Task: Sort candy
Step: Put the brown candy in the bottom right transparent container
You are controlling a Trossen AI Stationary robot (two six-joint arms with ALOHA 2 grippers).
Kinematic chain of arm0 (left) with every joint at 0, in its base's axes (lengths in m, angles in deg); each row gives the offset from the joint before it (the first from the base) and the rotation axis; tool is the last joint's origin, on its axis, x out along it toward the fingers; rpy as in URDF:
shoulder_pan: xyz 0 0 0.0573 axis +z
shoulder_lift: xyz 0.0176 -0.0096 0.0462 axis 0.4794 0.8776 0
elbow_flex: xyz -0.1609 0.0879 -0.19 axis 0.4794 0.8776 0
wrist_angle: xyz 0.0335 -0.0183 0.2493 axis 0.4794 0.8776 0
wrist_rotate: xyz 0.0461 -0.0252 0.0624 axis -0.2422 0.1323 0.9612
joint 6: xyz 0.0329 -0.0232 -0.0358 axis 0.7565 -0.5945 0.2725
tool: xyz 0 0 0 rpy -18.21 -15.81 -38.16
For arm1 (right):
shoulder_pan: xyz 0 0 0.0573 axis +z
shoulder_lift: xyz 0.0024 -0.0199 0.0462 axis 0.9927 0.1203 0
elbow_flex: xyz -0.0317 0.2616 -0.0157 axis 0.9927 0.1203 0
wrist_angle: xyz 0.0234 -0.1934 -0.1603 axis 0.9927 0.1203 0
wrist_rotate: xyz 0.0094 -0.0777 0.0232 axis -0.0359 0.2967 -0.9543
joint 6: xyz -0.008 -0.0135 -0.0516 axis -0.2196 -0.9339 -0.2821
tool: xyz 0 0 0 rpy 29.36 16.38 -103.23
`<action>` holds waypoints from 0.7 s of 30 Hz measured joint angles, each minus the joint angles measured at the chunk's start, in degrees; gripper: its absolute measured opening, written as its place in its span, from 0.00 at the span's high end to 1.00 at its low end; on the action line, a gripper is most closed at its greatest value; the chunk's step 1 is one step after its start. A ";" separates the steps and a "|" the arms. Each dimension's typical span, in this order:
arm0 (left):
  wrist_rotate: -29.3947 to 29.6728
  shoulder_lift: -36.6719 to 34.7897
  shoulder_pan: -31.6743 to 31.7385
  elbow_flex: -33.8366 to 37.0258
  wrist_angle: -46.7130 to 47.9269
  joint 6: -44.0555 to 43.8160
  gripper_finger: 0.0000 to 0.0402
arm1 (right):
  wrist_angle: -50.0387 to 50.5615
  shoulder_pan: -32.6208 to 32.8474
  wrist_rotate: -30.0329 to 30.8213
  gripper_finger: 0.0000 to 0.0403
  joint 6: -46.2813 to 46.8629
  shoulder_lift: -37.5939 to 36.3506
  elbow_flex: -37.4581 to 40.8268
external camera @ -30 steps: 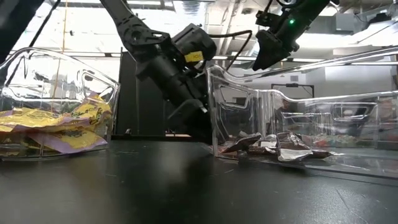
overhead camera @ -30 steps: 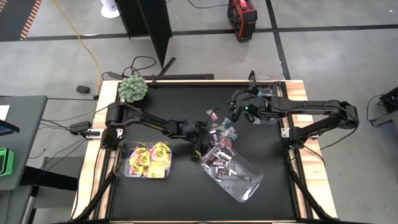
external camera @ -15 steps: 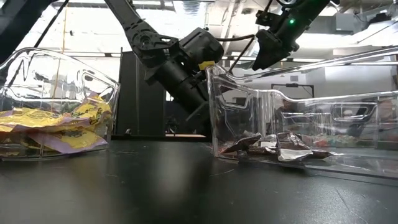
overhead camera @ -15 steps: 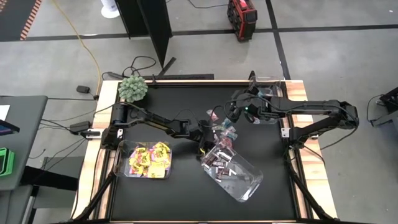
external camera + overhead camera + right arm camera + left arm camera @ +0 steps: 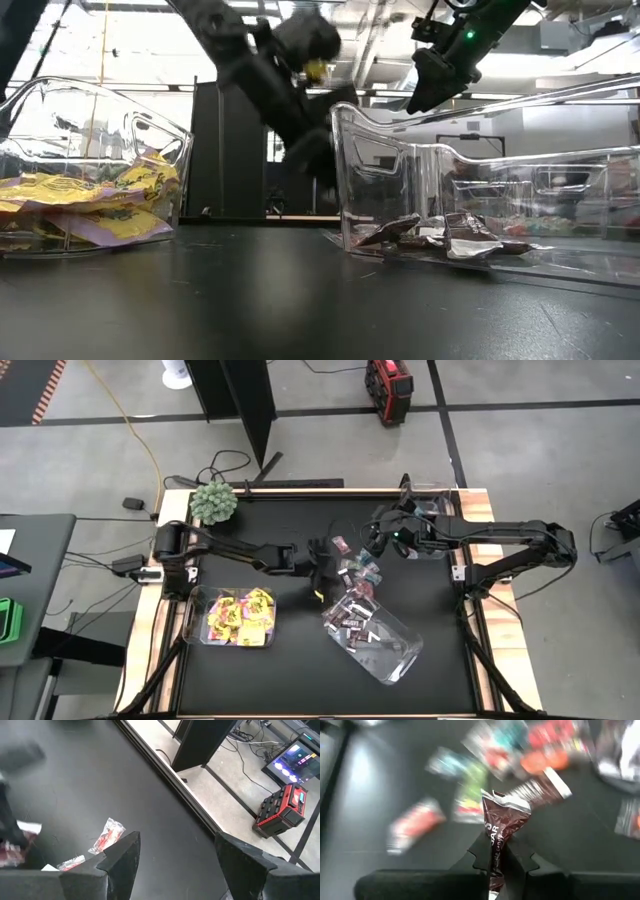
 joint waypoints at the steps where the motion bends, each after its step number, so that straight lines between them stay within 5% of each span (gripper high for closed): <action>1: 1.21 -1.50 0.00 0.08 0.23 0.06 0.96 | 0.06 0.01 0.01 0.32 0.00 0.00 0.00; 7: 0.46 -9.03 -0.44 2.14 -3.17 0.11 0.96 | 0.26 0.03 0.01 0.32 -0.04 0.00 0.00; 13: -28.45 -11.11 -3.42 2.96 -10.69 0.92 0.96 | 0.14 0.03 -0.01 0.32 -0.49 0.00 0.00; 21: -36.93 -8.76 -8.26 2.96 -15.15 6.74 0.95 | -0.23 0.03 -0.02 0.32 -0.41 0.00 0.00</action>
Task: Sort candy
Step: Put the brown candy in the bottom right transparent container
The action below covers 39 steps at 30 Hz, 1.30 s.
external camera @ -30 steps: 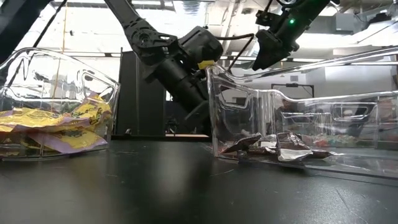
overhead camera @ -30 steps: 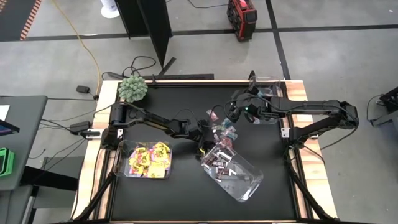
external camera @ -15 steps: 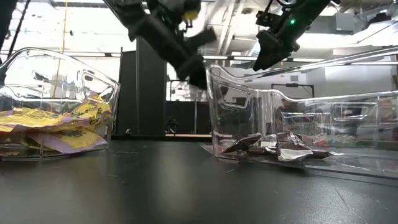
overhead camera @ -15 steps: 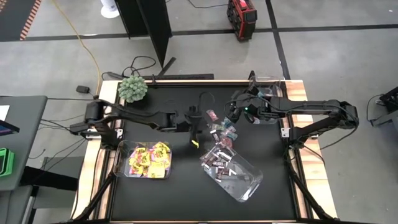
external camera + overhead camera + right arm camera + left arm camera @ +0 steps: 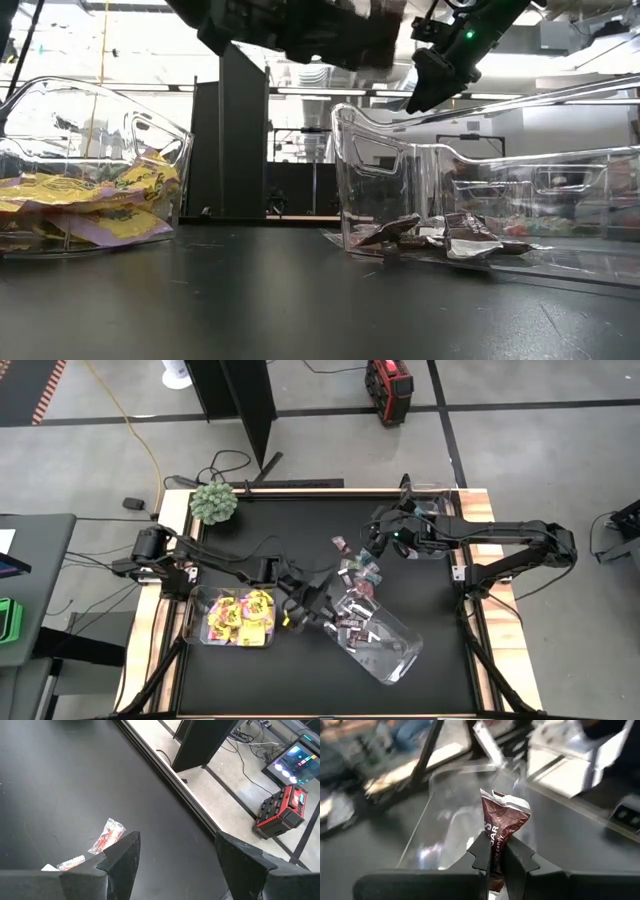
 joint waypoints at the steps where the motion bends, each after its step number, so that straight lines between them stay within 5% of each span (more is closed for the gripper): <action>1: -1.16 0.21 -0.28 -0.12 -0.77 -0.05 0.95 | -0.04 0.00 0.00 0.32 0.02 0.00 0.00; 9: -1.65 1.47 -0.59 -0.06 -4.86 -2.73 0.95 | -0.41 0.81 0.00 0.32 0.02 0.00 0.00; 15: -28.12 1.40 0.17 -0.08 -16.46 -4.93 0.95 | -0.26 0.81 0.00 0.32 0.00 0.00 0.00; 21: -32.46 1.48 1.26 -0.16 -18.79 -6.90 0.95 | -0.13 1.14 0.00 0.32 -0.44 0.00 0.00; 24: -28.47 1.37 1.42 -0.16 -17.61 -7.99 0.95 | -0.04 1.14 0.00 0.32 -0.48 0.00 0.00; 28: -8.43 1.37 1.40 -0.16 -12.35 -9.83 0.93 | -0.04 1.09 0.00 0.32 -0.62 0.00 0.00; 32: 4.81 1.43 0.78 -0.16 -3.61 -7.42 0.88 | -0.08 1.09 0.00 0.32 -0.59 0.00 0.00; 39: 2.54 1.43 0.50 -0.14 -2.87 -11.01 0.64 | -0.52 0.98 0.00 0.32 -0.57 0.00 0.00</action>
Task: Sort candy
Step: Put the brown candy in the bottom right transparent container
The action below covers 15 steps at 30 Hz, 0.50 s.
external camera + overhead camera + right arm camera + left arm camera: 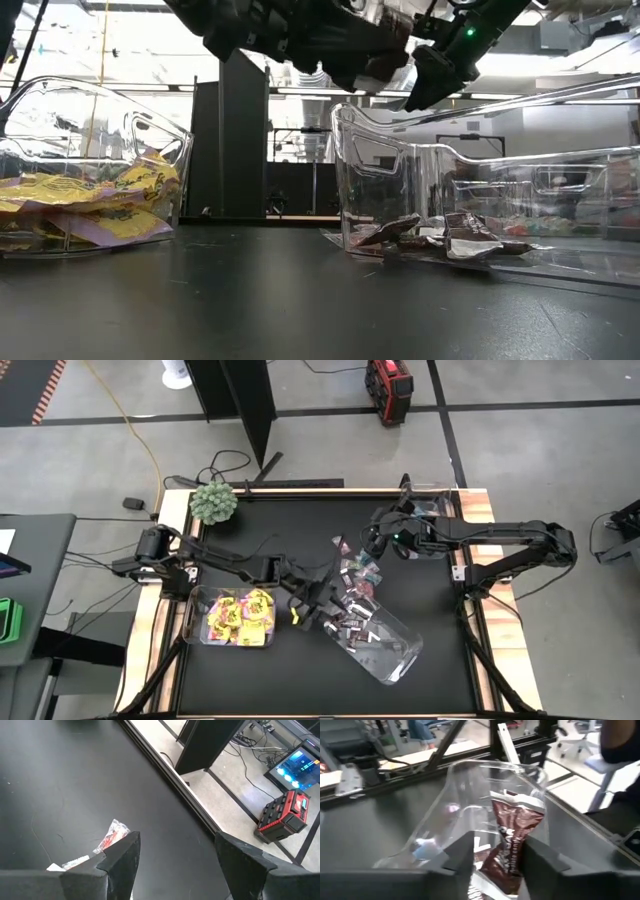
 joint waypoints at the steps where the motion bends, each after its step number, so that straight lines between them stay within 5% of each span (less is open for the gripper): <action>1: -0.29 0.00 -0.16 0.00 0.08 -0.44 0.60 | 0.00 0.00 0.00 0.32 0.00 0.00 0.00; 8: -3.86 0.83 -0.61 -0.02 -3.93 -3.91 0.34 | -0.02 0.00 0.00 0.32 0.04 0.00 0.00; 15: 0.65 6.64 -1.42 -1.36 -7.63 -8.69 0.26 | -0.36 0.00 0.00 0.32 0.11 0.00 0.00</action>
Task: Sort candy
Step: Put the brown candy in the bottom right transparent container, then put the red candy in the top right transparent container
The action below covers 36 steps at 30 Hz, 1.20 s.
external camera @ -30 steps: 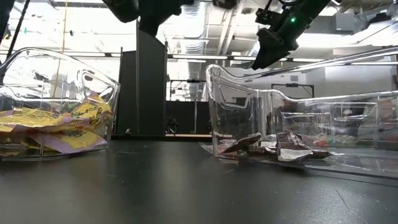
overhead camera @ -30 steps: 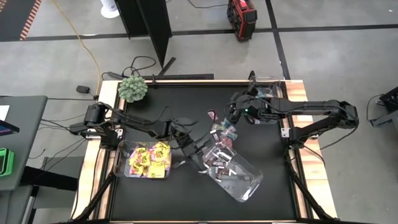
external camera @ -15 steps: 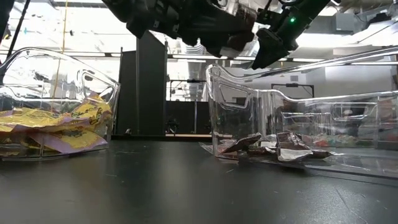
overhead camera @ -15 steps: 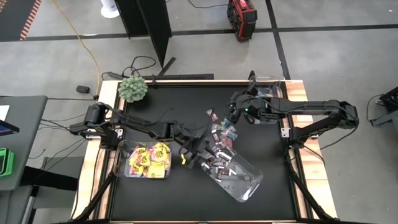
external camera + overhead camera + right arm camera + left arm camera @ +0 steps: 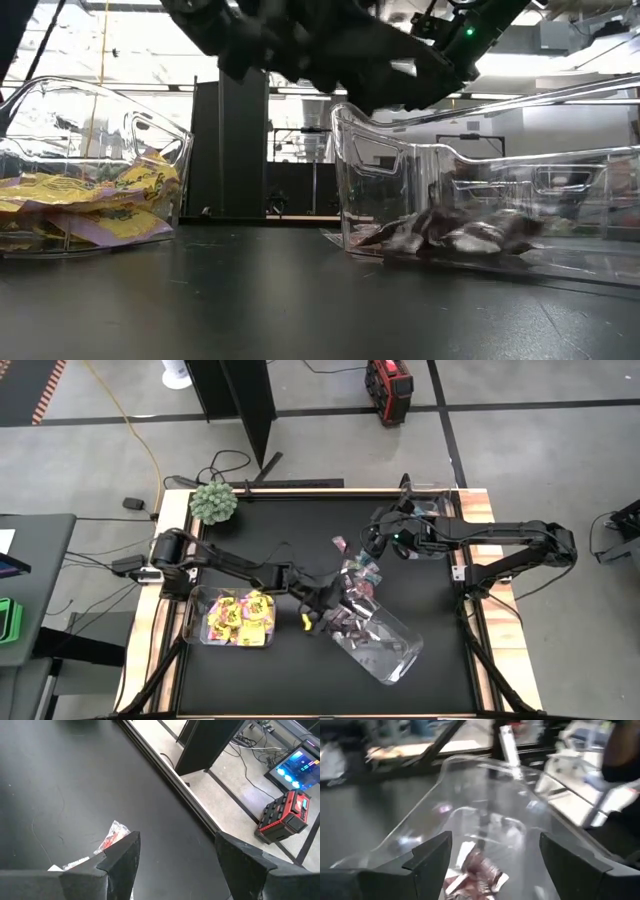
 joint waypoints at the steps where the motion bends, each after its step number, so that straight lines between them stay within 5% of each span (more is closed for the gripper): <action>1: 1.00 0.66 0.04 -0.56 0.28 -0.79 0.26 | 0.04 0.00 0.00 0.32 0.00 0.00 0.01; 9: 4.11 -4.13 1.79 -1.91 5.78 1.69 0.26 | 0.02 0.02 0.00 0.32 0.00 0.00 0.00; 14: 26.24 -10.33 3.10 -1.73 19.90 7.79 0.26 | 0.28 0.13 0.00 0.32 0.00 0.00 0.01; 17: 32.97 -10.92 5.39 -1.28 24.38 7.50 0.26 | 0.29 0.15 0.00 0.32 0.06 0.00 0.01; 20: 33.06 -10.90 7.40 -1.14 28.74 4.47 0.26 | 0.36 0.15 -1.73 0.32 1.39 0.00 0.01; 26: 32.99 -15.47 9.40 2.14 30.52 -2.28 0.26 | -3.30 -1.14 -14.62 0.32 2.00 3.15 -0.10; 30: 33.06 -24.55 9.76 7.24 26.94 -2.25 0.26 | -2.78 -4.94 -23.27 0.32 3.55 8.20 -3.90; 36: 34.87 -40.11 10.71 17.21 21.38 0.52 0.26 | 3.94 -8.31 -25.91 0.32 5.56 20.74 -13.31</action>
